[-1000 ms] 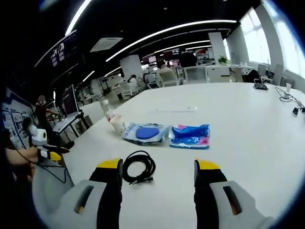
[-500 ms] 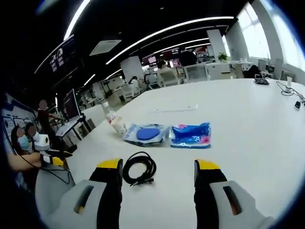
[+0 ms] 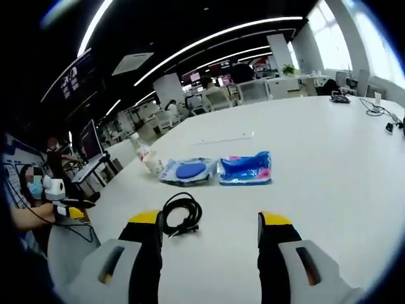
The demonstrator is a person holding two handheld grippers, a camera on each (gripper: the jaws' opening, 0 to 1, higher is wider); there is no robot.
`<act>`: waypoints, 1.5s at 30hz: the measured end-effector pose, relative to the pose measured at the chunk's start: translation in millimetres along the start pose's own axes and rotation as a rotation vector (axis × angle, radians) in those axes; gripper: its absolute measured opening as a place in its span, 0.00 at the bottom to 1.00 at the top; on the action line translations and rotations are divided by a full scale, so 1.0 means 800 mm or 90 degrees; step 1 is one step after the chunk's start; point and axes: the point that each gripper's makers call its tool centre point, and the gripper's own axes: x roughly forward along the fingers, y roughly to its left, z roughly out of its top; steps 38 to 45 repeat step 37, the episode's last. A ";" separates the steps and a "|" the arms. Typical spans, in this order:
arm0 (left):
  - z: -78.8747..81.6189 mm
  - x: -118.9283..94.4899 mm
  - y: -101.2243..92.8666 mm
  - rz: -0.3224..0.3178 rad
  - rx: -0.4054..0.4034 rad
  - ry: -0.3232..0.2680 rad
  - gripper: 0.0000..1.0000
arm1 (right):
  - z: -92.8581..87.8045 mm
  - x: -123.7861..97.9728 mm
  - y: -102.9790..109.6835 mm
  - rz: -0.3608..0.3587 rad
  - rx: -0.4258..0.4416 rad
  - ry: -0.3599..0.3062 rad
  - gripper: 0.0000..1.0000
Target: Arrange the tabletop items into an orderly group along one side of the table until the central work area is clear of visible clutter.
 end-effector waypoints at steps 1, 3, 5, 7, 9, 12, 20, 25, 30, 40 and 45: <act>0.000 0.000 0.000 0.000 -0.001 0.000 0.85 | 0.001 -0.001 -0.001 -0.001 0.001 -0.003 0.58; 0.000 0.000 0.001 -0.001 -0.003 0.000 0.85 | 0.002 -0.002 -0.001 -0.005 0.003 -0.007 0.58; 0.001 -0.001 0.001 -0.004 -0.006 -0.002 0.84 | 0.003 -0.002 -0.002 -0.008 0.004 -0.008 0.58; 0.002 -0.001 0.000 -0.006 -0.007 -0.005 0.84 | 0.003 -0.001 0.000 -0.008 0.005 -0.009 0.58; 0.002 -0.001 0.000 -0.006 -0.007 -0.005 0.84 | 0.003 0.001 0.003 -0.007 0.002 -0.009 0.58; 0.003 -0.001 -0.001 -0.011 -0.006 -0.008 0.85 | 0.005 0.001 0.006 -0.008 0.003 -0.012 0.58; 0.006 -0.001 -0.001 -0.015 -0.010 -0.018 0.85 | 0.007 -0.002 0.006 -0.011 0.001 -0.014 0.58; 0.006 0.000 -0.004 -0.022 -0.011 -0.017 0.85 | 0.004 -0.007 0.005 -0.014 0.004 -0.014 0.58; 0.007 0.001 -0.004 -0.026 -0.015 -0.017 0.84 | 0.000 -0.011 0.003 -0.018 0.011 -0.016 0.58; 0.011 0.004 0.000 -0.027 -0.005 -0.007 0.84 | -0.003 -0.014 -0.001 -0.023 0.018 -0.019 0.58; 0.011 0.004 0.000 -0.027 -0.005 -0.007 0.84 | -0.003 -0.014 -0.001 -0.023 0.018 -0.019 0.58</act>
